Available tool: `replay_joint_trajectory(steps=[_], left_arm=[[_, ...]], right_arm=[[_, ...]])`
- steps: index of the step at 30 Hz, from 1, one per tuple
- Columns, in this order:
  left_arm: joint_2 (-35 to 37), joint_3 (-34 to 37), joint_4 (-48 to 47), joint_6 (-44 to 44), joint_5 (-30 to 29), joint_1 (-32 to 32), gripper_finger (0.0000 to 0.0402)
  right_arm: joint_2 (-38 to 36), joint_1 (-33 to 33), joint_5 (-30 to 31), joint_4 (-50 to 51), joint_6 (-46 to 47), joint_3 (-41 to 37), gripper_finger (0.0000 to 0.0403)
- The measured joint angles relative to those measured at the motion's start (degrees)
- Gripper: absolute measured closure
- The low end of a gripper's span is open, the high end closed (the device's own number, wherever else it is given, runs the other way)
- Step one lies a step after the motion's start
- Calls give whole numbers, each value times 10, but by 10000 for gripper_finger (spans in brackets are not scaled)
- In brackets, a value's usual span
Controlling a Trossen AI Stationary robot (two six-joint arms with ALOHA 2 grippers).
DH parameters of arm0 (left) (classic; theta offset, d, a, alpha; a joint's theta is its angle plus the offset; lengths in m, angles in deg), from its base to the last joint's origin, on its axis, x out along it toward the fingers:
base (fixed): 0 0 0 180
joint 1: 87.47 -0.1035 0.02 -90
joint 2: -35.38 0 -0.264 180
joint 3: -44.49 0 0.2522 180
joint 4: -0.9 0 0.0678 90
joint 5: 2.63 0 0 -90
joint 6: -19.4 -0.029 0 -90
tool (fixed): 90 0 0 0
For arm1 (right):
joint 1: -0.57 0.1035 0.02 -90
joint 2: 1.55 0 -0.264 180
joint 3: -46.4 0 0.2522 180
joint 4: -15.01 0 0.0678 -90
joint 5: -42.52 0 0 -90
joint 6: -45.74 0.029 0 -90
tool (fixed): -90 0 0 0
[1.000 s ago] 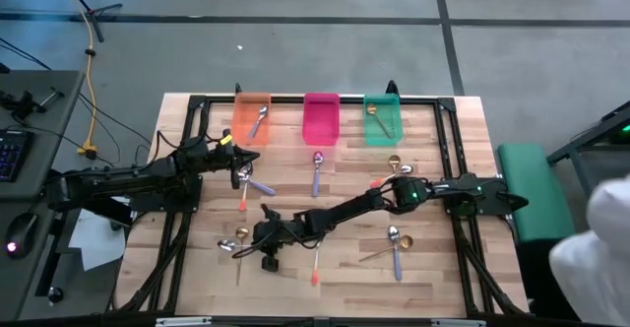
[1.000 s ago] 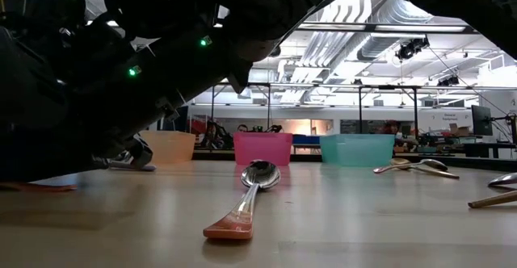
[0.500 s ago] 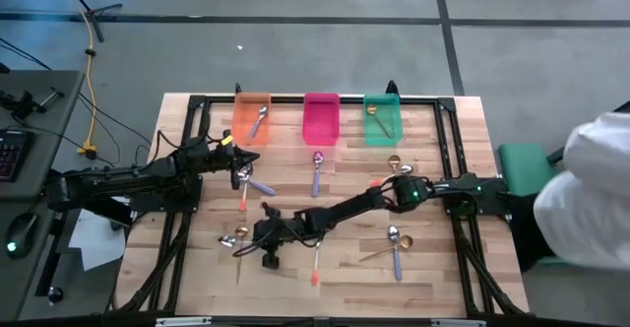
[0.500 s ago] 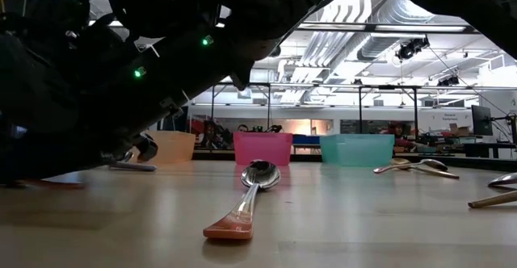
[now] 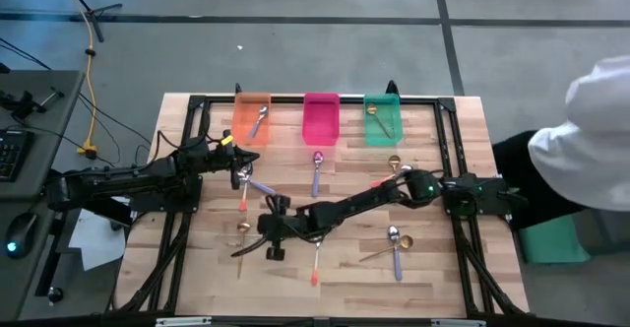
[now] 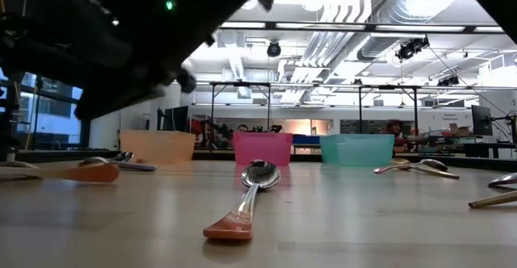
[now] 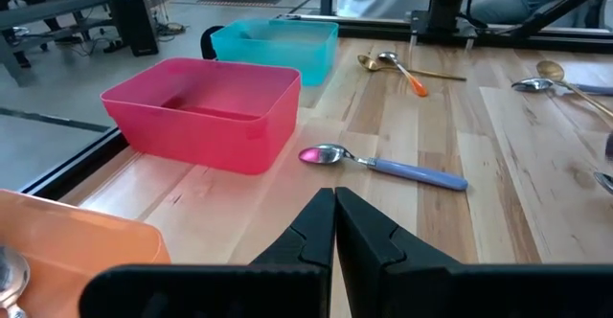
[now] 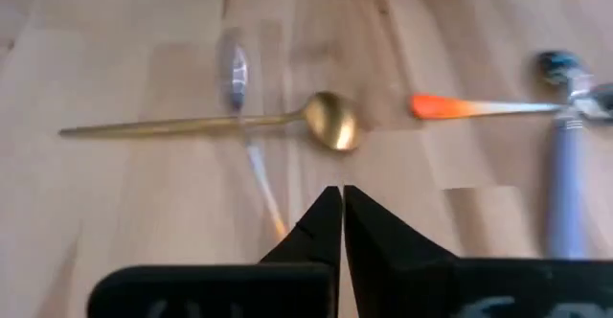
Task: Sort silverware by color (type)
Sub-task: Put the orange spoon into the pink bin
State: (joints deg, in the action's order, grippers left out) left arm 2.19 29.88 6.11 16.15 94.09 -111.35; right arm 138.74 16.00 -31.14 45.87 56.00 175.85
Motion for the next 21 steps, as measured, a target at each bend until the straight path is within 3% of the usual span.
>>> replay_joint_trajectory(steps=[2, 7, 16, 21], left_arm=[[0, 0, 0, 0, 0, 0, 397], [0, 0, 8, 0, 0, 0, 397], [0, 0, 6, -3, -1, 0, 397], [0, 0, 3, -5, -1, 0, 397]], right_arm=[[-9, 1, 5, 33, 8, 0, 402], [0, -5, -47, 32, 14, 0, 387], [40, -12, -139, -77, -48, 1, 252], [61, -14, -150, -83, -93, 0, 233]])
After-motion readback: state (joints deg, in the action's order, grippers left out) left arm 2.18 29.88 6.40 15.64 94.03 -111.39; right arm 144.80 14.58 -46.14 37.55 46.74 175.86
